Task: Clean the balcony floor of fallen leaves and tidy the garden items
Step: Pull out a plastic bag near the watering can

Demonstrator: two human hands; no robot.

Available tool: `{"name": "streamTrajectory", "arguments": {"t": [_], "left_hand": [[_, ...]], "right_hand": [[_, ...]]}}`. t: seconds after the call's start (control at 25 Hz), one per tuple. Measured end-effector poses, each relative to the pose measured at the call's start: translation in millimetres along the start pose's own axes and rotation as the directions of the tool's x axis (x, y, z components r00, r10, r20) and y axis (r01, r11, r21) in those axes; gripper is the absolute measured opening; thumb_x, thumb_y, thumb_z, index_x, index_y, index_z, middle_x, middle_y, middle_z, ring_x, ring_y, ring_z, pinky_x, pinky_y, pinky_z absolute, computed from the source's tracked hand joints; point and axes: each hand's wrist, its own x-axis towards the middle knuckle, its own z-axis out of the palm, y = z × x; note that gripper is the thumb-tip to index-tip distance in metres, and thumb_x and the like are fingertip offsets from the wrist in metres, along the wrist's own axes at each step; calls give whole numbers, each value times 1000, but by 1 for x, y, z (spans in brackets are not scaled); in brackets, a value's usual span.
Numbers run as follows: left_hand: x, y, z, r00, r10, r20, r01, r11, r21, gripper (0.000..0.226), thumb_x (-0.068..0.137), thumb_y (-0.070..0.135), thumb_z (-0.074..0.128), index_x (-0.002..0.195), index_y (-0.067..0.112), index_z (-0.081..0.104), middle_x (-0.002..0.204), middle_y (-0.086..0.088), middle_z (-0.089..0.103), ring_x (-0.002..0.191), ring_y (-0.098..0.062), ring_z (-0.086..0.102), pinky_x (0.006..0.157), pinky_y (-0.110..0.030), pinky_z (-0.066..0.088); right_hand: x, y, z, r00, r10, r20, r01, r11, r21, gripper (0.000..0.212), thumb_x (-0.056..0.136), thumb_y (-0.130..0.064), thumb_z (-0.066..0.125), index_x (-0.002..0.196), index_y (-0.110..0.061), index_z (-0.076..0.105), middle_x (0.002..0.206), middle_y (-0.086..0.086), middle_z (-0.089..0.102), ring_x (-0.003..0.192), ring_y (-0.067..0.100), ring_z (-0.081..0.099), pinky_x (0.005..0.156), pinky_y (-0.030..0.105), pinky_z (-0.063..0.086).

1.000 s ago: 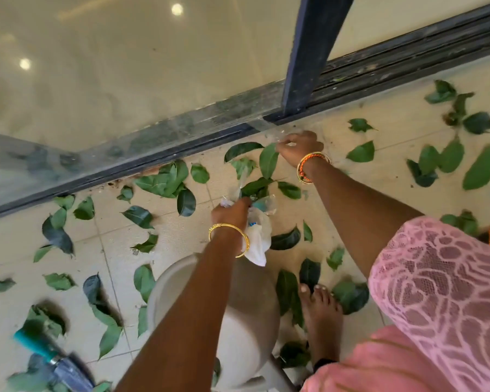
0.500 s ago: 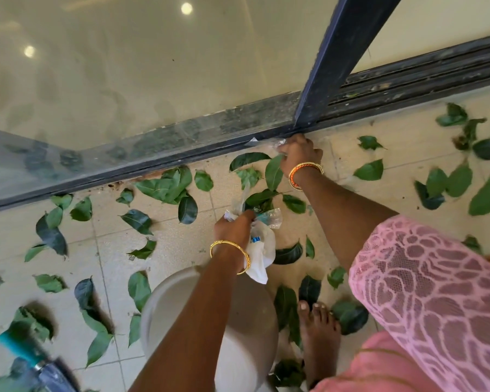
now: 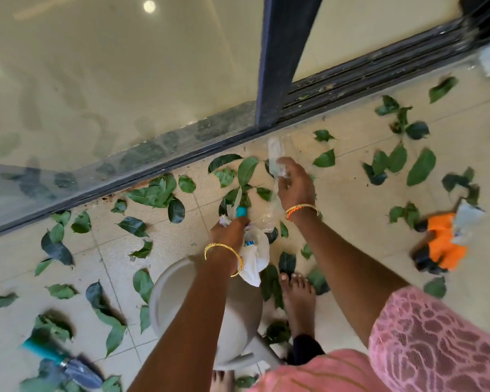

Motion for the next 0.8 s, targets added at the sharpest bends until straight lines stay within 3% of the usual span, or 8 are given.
{"name": "streamTrajectory", "arguments": {"t": [0.12, 0.28, 0.44, 0.56, 0.64, 0.72, 0.8], "left_hand": [[-46, 0, 0, 997, 7, 78, -18, 989, 145, 23, 84, 17, 65, 104, 11, 56, 79, -6, 58, 68, -20, 56, 63, -27, 44], [-92, -8, -6, 987, -13, 157, -42, 938, 344, 23, 84, 19, 64, 103, 8, 58, 87, -12, 60, 75, -25, 56, 67, -29, 43], [-135, -32, -1, 972, -15, 235, -100, 877, 470, 22, 85, 26, 64, 97, 8, 60, 99, -17, 64, 88, -30, 60, 83, -37, 49], [-164, -49, 6, 966, 5, 260, -139, 854, 501, 12, 86, 23, 63, 79, 13, 59, 87, -13, 63, 85, -29, 58, 81, -35, 47], [-182, -60, 14, 961, 38, 274, -172, 858, 485, 12, 87, 19, 65, 76, 15, 59, 80, -8, 62, 80, -27, 58, 75, -30, 47], [-202, -67, 27, 943, 61, 326, -225, 839, 495, 9, 85, 19, 67, 83, 10, 65, 80, -6, 65, 82, -25, 59, 67, -27, 46], [-216, -72, 42, 938, 31, 345, -231, 797, 557, 20, 83, 22, 69, 94, 5, 69, 86, -9, 67, 83, -26, 60, 65, -27, 45]], "right_hand": [[-59, -2, -41, 982, 166, 86, -176, 976, 129, 21, 80, 11, 59, 82, -4, 73, 92, 10, 65, 85, 25, 63, 74, 19, 46], [-135, -6, -89, 839, 482, 251, -530, 827, 185, 27, 84, -1, 59, 107, -12, 69, 101, 6, 68, 88, 18, 63, 78, 21, 51], [-187, -11, -133, 788, 568, 237, -613, 758, 222, 21, 86, -2, 57, 100, -8, 71, 100, 6, 69, 87, 12, 59, 74, 10, 43], [-215, -13, -162, 738, 634, 232, -675, 690, 261, 14, 85, -6, 62, 93, -10, 74, 94, 3, 69, 87, 13, 60, 77, 11, 42], [-233, -8, -165, 734, 643, 220, -678, 675, 289, 19, 84, -11, 63, 82, -26, 74, 94, -2, 69, 91, 15, 62, 83, 18, 46], [-249, 6, -165, 750, 643, 155, -661, 736, 147, 20, 78, -34, 65, 69, -52, 65, 105, -10, 66, 103, 18, 60, 95, 36, 47], [-263, 44, -142, 699, 698, 154, -715, 677, 174, 29, 74, -37, 56, 74, -66, 57, 119, -3, 61, 114, 26, 53, 100, 46, 43]]}}
